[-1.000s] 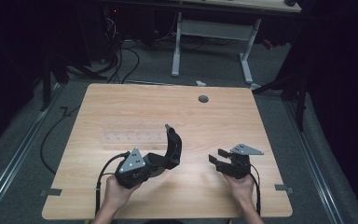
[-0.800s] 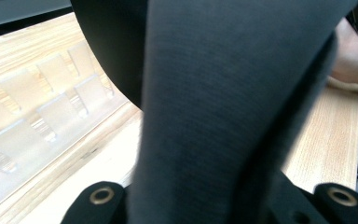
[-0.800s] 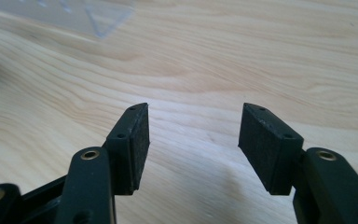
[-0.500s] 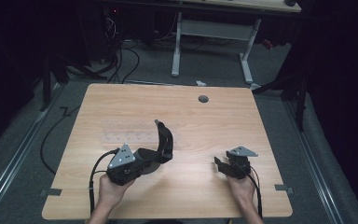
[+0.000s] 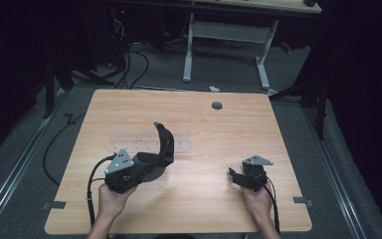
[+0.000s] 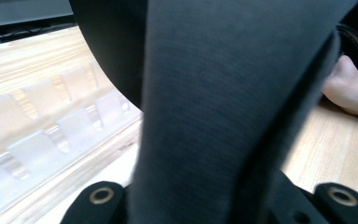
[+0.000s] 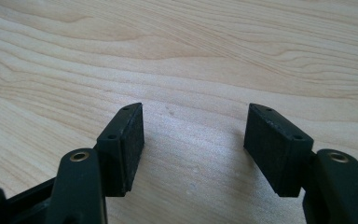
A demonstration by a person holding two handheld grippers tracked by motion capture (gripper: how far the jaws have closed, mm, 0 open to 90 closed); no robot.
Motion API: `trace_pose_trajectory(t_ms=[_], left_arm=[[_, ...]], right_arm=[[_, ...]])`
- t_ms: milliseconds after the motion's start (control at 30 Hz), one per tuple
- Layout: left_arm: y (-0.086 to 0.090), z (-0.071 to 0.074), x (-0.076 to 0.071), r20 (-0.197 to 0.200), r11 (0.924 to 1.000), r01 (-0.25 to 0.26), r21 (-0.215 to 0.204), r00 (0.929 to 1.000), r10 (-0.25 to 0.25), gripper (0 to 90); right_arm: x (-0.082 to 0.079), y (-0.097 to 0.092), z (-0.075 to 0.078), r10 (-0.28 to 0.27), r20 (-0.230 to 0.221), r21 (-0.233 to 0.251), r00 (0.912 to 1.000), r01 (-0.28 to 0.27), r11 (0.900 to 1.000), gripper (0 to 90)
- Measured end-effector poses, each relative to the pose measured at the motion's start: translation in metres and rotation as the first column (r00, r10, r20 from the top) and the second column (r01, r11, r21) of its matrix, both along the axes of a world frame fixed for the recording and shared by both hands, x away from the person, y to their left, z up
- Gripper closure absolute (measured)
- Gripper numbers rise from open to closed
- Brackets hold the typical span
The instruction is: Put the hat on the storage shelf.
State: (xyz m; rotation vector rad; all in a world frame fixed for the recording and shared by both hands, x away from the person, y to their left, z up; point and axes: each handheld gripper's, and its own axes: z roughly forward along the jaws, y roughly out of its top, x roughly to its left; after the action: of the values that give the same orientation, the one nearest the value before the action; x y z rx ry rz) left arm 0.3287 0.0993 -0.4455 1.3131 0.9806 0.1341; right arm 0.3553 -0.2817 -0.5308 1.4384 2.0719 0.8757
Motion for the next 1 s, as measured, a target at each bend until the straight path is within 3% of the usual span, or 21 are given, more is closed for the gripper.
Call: trace_pose_trajectory(t_ms=[400, 767, 1000], left_arm=[[0.021, 0.013, 0.010, 0.008, 0.9980, -0.059, -0.024, 0.9982, 0.059, 85.3], [0.034, 0.019, 0.019, 0.006, 0.9946, -0.103, -0.011, 0.9946, 0.104, 85.1], [0.042, 0.025, 0.024, 0.007, 0.9914, -0.129, -0.026, 0.9917, 0.129, 85.1]], right_arm=[[0.000, 0.000, 0.000, 0.003, 0.000, -0.001, 1.0000, -0.003, 1.0000, 37.5], [0.000, 0.000, 0.000, 0.004, 0.000, 0.000, 1.0000, -0.004, 1.0000, 37.3], [0.000, 0.000, 0.000, 0.005, 0.000, 0.000, 1.0000, -0.005, 1.0000, 37.3]])
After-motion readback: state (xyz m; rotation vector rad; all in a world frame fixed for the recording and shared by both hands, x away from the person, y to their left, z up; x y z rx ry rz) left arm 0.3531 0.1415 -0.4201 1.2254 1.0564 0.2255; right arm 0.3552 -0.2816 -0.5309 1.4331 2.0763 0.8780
